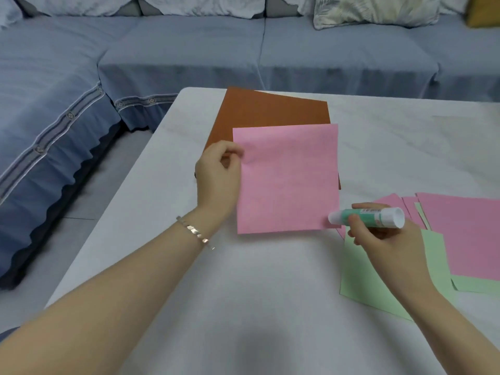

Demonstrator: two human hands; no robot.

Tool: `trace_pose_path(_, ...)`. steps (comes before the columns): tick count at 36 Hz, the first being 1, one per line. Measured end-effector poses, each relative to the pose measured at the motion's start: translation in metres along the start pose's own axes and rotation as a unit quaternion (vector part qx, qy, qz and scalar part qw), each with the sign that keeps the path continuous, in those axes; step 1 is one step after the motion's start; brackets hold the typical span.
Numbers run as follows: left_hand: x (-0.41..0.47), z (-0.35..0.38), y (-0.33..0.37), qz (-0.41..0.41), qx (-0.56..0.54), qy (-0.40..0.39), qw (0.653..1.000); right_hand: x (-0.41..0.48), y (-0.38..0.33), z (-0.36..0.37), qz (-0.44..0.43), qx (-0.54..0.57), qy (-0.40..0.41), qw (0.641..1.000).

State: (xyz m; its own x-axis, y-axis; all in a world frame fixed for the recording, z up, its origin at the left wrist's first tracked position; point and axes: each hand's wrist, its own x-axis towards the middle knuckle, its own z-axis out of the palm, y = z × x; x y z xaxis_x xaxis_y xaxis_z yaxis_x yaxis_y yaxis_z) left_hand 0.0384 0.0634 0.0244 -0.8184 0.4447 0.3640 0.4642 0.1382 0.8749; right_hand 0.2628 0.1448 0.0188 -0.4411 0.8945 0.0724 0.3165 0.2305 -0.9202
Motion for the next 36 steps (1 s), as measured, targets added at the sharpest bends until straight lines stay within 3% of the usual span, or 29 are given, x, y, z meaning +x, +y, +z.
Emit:
trace_pose_path(4,0.025,0.026,-0.014,-0.048,0.079,-0.037,0.995,0.0,-0.004,0.002,-0.005,0.012,-0.006,1.0)
trace_pose_path(11,0.045,0.037,-0.027,-0.059,0.185,-0.217,0.957,0.003,-0.001,0.003,0.001,0.002,-0.009,1.0)
trace_pose_path(14,0.035,0.033,-0.02,-0.035,0.222,-0.2,0.954,0.002,0.001,0.002,0.001,0.001,-0.011,1.0)
trace_pose_path(16,0.016,0.031,-0.013,-0.008,0.2,-0.177,0.964,0.002,0.004,0.0,0.004,-0.006,-0.007,1.0)
trace_pose_path(18,-0.011,0.032,-0.007,0.005,0.145,-0.203,0.968,0.001,0.008,-0.004,0.012,-0.011,-0.003,1.0)
trace_pose_path(22,-0.07,0.042,-0.002,-0.081,0.067,-0.308,0.945,-0.002,0.016,-0.017,0.023,-0.008,0.01,1.0)
trace_pose_path(26,-0.112,0.068,0.002,-0.127,0.092,-0.375,0.914,-0.008,0.024,-0.036,0.029,-0.019,0.03,0.999)
trace_pose_path(31,-0.129,0.106,0.019,-0.085,0.149,-0.391,0.904,-0.013,0.032,-0.062,0.025,-0.036,0.065,0.997)
trace_pose_path(36,-0.132,0.124,0.03,-0.016,0.227,-0.448,0.865,-0.015,0.037,-0.079,0.034,-0.039,0.087,0.995)
